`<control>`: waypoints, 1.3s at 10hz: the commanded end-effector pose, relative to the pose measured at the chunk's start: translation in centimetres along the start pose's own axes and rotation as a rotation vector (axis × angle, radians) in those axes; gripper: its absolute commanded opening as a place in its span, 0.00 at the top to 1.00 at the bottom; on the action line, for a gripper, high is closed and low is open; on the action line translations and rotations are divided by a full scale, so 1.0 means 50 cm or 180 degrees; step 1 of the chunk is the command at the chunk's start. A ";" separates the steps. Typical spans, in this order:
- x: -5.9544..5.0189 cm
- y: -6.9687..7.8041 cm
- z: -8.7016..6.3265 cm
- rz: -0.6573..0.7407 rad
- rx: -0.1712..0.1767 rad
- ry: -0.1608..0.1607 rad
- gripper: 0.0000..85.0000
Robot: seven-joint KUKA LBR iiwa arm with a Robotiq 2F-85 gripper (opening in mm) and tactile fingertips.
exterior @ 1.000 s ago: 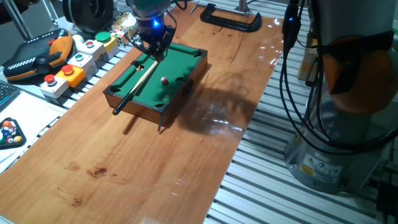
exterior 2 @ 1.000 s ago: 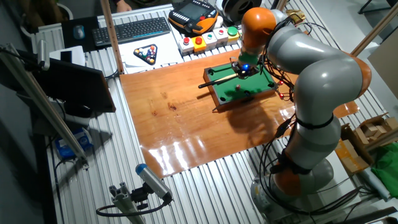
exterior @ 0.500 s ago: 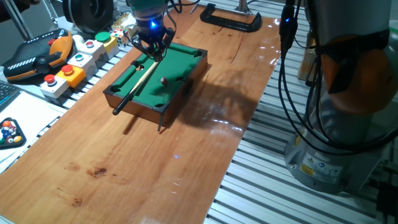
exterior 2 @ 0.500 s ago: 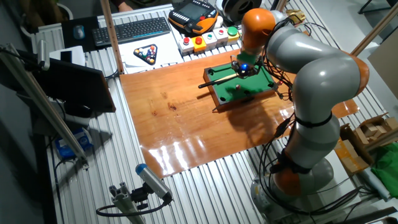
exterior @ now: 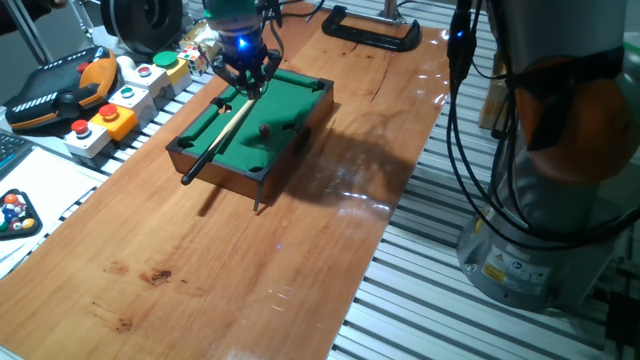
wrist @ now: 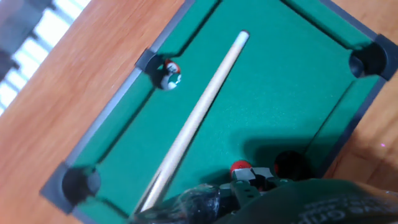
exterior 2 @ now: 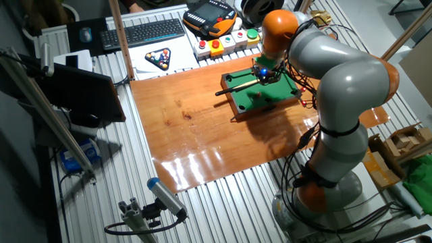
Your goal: Hit the pool ball
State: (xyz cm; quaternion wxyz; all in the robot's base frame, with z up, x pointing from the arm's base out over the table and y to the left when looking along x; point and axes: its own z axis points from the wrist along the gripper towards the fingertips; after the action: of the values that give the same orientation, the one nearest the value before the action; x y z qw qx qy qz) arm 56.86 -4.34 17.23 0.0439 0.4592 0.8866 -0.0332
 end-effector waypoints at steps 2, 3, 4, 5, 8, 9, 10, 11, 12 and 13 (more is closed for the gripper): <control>0.000 0.003 0.003 0.0030 0.0002 -0.0017 0.99; 0.000 0.003 0.003 0.0006 -0.0004 0.0009 0.99; 0.000 0.003 0.003 -0.0041 -0.0028 0.0034 0.99; 0.000 0.003 0.003 -0.0054 -0.0049 0.0055 0.99; 0.000 0.003 0.003 0.0049 -0.0015 0.0120 0.99; 0.000 0.003 0.003 0.0101 0.0030 0.0090 0.99; 0.000 0.003 0.003 0.0128 0.0079 0.0035 0.99; 0.000 0.003 0.003 0.0126 0.0084 -0.0026 0.99; 0.000 0.003 0.003 0.0130 0.0049 -0.0044 0.99; 0.000 0.003 0.003 0.0168 0.0039 -0.0074 0.99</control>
State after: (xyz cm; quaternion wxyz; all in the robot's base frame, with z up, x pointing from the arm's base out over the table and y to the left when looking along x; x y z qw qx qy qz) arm 57.00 -4.33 17.11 0.0522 0.4831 0.8729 -0.0434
